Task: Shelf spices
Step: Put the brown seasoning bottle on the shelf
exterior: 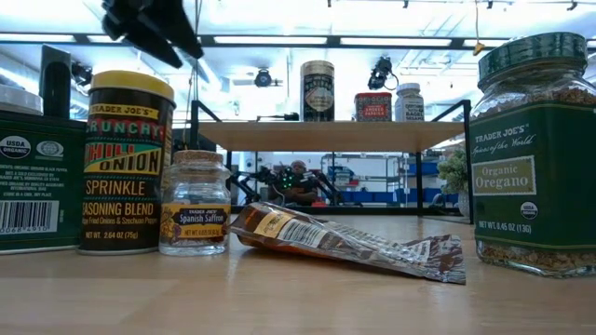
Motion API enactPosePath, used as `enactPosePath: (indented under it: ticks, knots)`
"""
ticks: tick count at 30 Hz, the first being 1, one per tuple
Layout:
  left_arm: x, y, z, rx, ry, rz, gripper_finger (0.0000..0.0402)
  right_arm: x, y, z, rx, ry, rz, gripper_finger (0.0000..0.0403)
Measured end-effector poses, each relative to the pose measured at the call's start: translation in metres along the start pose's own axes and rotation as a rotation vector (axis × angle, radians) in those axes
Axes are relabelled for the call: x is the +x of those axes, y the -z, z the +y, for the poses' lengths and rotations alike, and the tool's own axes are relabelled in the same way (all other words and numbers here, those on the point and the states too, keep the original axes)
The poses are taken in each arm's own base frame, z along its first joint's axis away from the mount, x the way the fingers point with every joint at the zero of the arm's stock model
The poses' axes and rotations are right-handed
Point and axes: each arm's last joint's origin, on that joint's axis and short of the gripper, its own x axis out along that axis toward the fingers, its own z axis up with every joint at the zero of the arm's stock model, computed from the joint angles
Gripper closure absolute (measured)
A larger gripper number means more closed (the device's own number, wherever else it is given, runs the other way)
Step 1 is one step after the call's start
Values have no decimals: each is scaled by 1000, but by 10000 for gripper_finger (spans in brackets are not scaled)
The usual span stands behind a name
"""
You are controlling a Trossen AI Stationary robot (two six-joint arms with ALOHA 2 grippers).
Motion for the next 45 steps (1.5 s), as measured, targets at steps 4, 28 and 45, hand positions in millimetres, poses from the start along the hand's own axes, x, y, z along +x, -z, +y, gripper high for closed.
enactPosePath:
  ticks: [4, 28, 45]
  knots:
    - [-7, 14, 18, -30, 21, -20, 14, 15, -15, 12, 30, -48, -64, 328]
    - [-18, 63, 104, -6, 57, -170, 14, 137, -62, 9, -22, 211, -273, 402]
    - [-18, 65, 106, 37, 52, -145, 14, 196, -114, -70, 120, 467, -56, 403]
